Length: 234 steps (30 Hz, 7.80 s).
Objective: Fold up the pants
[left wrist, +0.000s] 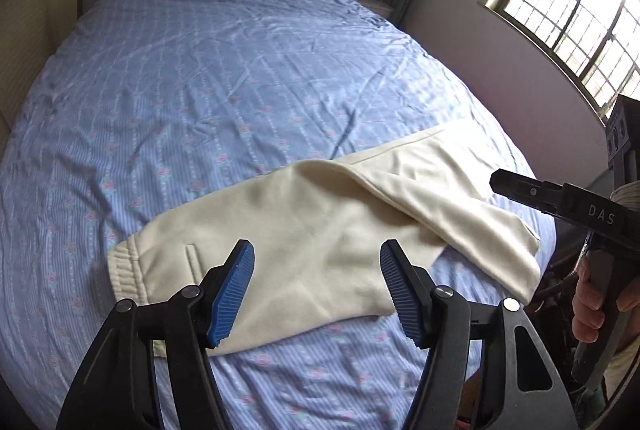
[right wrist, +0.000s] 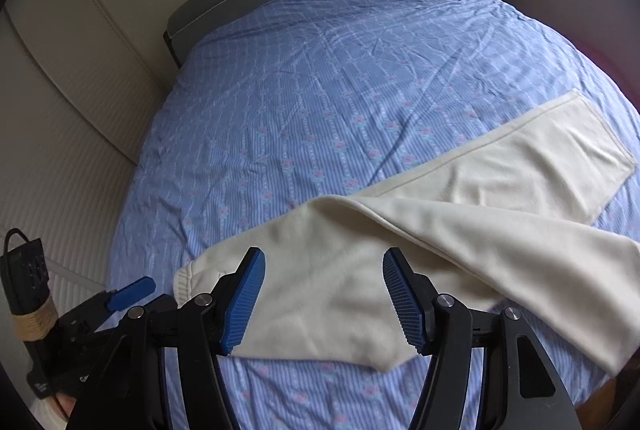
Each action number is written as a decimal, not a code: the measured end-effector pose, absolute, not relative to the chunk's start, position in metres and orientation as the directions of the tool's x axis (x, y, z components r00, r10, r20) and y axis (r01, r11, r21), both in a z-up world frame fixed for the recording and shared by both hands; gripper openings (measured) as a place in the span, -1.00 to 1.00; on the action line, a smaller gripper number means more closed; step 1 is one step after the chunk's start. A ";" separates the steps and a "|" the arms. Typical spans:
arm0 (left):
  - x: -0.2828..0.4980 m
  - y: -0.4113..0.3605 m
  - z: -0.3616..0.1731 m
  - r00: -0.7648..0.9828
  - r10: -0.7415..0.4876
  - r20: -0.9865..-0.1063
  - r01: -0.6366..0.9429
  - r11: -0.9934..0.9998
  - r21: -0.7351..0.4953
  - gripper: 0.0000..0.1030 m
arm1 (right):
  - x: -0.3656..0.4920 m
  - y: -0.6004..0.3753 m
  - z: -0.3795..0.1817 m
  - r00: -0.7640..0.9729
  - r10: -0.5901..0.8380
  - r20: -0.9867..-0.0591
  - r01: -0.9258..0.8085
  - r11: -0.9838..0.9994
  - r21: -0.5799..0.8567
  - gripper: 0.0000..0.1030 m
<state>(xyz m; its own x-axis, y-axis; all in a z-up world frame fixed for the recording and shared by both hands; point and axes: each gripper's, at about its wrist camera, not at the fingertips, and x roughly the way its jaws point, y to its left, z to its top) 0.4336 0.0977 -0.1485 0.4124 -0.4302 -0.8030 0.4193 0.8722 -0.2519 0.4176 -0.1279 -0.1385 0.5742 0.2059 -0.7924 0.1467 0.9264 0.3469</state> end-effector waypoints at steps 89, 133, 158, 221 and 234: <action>0.661 -0.388 -0.298 0.130 -0.284 -0.950 0.180 0.949 -0.259 -0.80 | 0.620 -0.718 -0.269 0.588 0.200 -0.784 0.383 0.784 0.488 -0.94; 0.553 -0.312 -0.235 0.325 0.009 -0.946 0.077 0.996 0.036 0.53 | 0.682 -0.647 -0.303 0.479 -0.173 -0.861 -0.003 0.980 -0.199 0.11; 0.256 -0.050 -0.164 0.344 0.161 -0.925 -0.416 0.910 0.003 0.59 | 0.385 -0.367 -0.172 0.379 0.453 -0.807 -0.531 0.821 0.211 0.27; 0.227 0.076 -0.267 0.228 0.043 -0.973 -0.493 0.866 -0.078 0.60 | 0.426 -0.084 -0.375 0.141 0.320 -0.937 -0.579 0.794 0.184 -0.45; 0.237 0.117 -0.254 0.241 0.093 -0.966 -0.550 0.833 -0.057 0.60 | 0.417 -0.082 -0.360 -0.010 0.370 -0.929 -0.487 0.810 0.328 -0.19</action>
